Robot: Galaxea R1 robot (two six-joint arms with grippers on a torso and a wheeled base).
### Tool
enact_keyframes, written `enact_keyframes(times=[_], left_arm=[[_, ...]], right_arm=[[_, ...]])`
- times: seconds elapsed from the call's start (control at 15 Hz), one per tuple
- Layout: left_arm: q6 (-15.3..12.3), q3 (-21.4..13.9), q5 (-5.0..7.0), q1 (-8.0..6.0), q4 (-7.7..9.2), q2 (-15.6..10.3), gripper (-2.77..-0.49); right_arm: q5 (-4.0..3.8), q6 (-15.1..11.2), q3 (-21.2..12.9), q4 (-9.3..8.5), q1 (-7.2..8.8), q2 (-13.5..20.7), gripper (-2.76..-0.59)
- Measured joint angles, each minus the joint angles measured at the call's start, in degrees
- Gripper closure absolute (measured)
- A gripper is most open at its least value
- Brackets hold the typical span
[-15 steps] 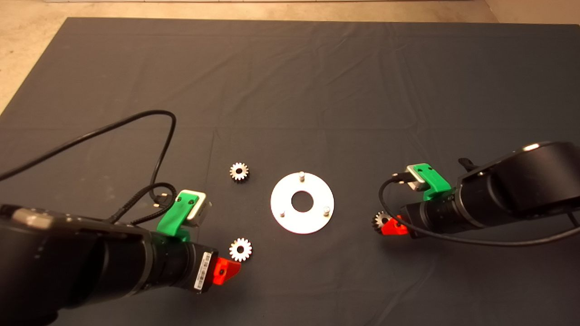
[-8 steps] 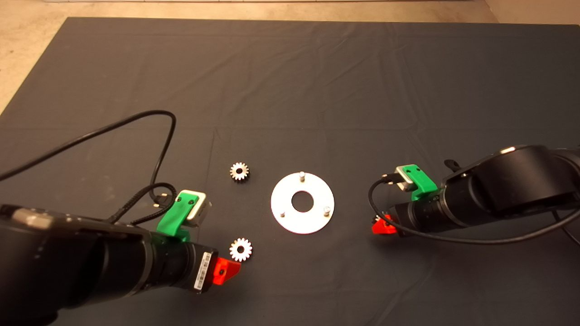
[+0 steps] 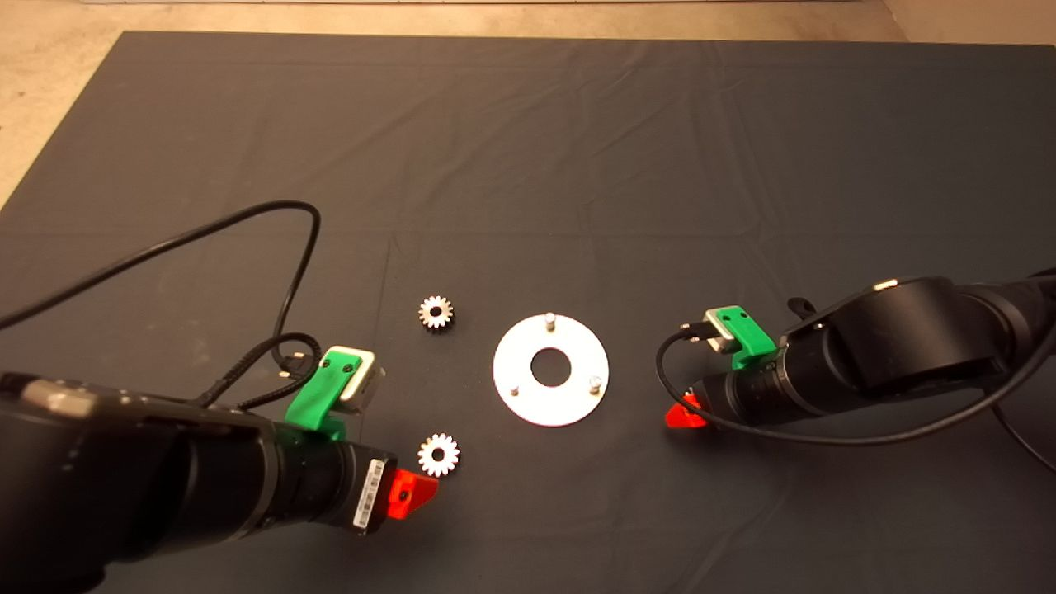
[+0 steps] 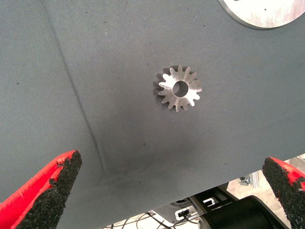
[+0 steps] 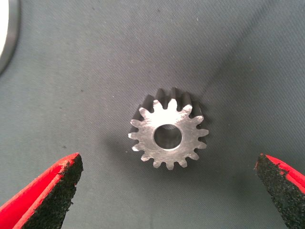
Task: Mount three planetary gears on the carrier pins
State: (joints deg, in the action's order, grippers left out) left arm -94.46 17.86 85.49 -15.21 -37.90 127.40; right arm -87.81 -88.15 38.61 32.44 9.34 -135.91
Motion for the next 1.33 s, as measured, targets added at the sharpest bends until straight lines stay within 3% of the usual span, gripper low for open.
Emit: enact_keyframes(times=[0.2,0.87,1.33], left_arm=[[0.00,0.00,-0.01,0.00,-0.02,-0.09,-2.76],[0.00,0.00,-0.02,0.00,-0.02,-0.28,-2.76],[0.01,0.00,-0.02,0.00,-0.02,-0.28,-2.76]], right_arm=[[0.00,0.94,0.76,0.41,-0.13,-0.09,-2.69],[0.05,1.82,1.88,2.06,-3.28,-0.46,-2.19],[-0.01,2.16,1.96,3.30,-3.36,-0.46,-1.85]])
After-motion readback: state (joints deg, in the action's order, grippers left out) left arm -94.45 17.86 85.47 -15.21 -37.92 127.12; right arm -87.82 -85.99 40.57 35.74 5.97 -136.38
